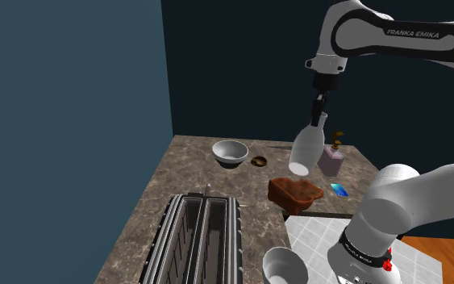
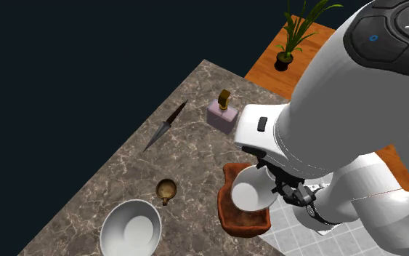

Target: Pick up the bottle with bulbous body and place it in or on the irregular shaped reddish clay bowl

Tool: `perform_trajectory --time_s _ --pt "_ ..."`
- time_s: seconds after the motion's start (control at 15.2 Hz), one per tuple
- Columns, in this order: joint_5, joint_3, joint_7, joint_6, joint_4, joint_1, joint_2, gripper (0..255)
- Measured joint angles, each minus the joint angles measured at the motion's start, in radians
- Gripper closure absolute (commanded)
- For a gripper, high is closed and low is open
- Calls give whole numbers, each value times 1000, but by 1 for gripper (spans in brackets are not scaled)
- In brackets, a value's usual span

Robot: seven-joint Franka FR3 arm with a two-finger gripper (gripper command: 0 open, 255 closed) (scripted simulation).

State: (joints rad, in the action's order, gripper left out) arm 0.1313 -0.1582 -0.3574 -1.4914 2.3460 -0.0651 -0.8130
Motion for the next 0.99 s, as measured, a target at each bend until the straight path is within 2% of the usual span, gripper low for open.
perform_trajectory --time_s 0.73,0.99 --pt "14 -14 6 -130 167 -7 -37 255" --pt "17 -17 6 -149 187 -9 -38 255"
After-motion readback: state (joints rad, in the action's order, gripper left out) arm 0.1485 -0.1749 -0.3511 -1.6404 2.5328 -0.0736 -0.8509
